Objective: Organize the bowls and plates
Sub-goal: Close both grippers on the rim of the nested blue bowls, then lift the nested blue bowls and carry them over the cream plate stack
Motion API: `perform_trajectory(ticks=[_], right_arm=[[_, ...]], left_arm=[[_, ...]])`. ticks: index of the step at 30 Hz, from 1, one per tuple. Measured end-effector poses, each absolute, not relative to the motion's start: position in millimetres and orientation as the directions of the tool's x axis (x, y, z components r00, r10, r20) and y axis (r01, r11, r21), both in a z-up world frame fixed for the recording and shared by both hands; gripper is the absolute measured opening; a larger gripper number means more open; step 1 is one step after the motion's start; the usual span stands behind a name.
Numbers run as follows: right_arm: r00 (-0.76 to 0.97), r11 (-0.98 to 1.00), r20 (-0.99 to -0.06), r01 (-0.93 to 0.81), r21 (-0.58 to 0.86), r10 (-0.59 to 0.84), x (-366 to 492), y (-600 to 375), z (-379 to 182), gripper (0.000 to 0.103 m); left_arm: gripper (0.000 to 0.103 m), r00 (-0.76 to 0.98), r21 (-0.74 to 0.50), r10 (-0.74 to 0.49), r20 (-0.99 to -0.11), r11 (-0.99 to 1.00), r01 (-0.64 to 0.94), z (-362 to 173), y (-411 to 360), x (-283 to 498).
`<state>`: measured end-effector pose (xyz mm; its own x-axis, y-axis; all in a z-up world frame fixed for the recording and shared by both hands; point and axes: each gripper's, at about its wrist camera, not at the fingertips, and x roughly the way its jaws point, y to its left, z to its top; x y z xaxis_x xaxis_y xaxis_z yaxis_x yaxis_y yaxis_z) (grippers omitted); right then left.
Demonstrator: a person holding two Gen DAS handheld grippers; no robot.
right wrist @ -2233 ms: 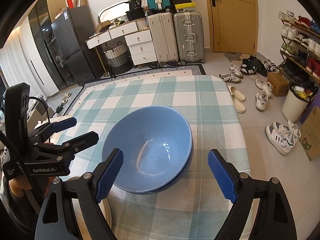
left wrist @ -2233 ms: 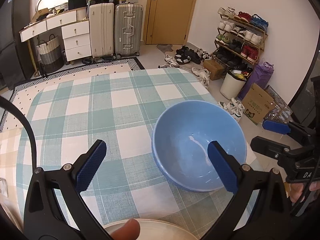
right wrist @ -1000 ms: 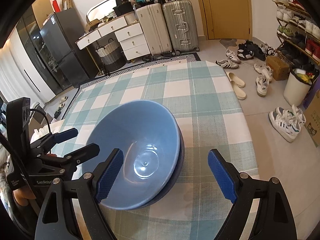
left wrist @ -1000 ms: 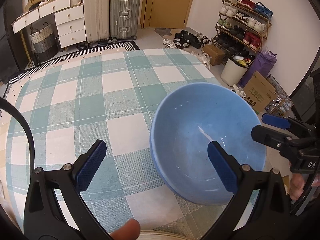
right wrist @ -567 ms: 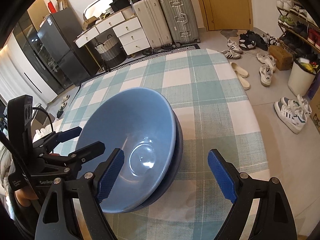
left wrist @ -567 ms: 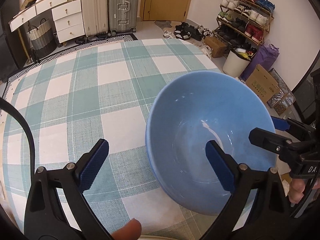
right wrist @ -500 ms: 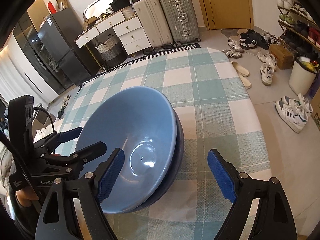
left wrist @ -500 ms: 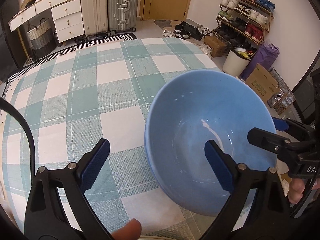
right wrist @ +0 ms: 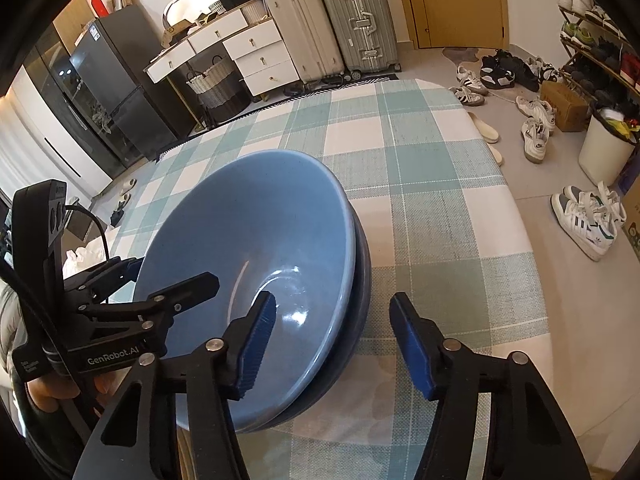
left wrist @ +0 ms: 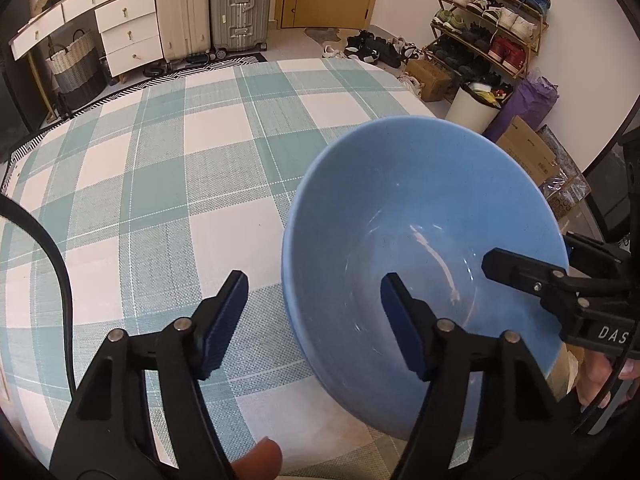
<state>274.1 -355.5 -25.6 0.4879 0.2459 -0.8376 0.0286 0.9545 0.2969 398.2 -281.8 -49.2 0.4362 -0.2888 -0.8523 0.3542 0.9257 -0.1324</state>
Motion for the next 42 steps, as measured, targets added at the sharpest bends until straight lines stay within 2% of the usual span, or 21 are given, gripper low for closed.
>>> perform_trajectory(ticks=[3,5,6,10,11,13,22,42], right_arm=[[0.483,0.953,-0.840,0.035,0.301,0.248,275,-357,-29,0.056],[0.478,0.955,-0.844,0.033,0.296,0.245,276,-356,-31,0.048],[0.477,0.955,-0.844,0.030,0.296,0.247,276,-355,-32,0.048],[0.470,0.954,-0.844,0.016,0.300,0.258,278,-353,-34,0.039],[0.470,0.953,-0.843,0.013,0.303,0.262,278,-353,-35,0.036],[0.475,0.951,-0.840,0.019,0.307,0.262,278,-353,-35,0.035],[0.489,0.954,-0.838,0.037,0.299,0.244,277,-352,-35,0.030],[0.540,0.952,-0.802,0.008,0.306,0.253,265,-342,-6,0.030]], left_arm=[[0.058,0.431,-0.137,-0.294,-0.853,0.923,0.359,-50,-282,399],[0.053,0.429,-0.136,-0.294,-0.854,0.923,0.360,-51,-282,400],[0.051,0.428,-0.134,-0.292,-0.856,0.923,0.361,-52,-283,401],[0.033,0.412,-0.141,-0.297,-0.861,0.919,0.369,-56,-283,401],[0.026,0.408,-0.148,-0.305,-0.861,0.916,0.372,-56,-283,399],[0.021,0.408,-0.151,-0.312,-0.858,0.912,0.381,-56,-284,398],[0.019,0.416,-0.138,-0.303,-0.857,0.914,0.381,-54,-286,393],[0.020,0.489,-0.101,-0.291,-0.822,0.921,0.377,-17,-271,373]])
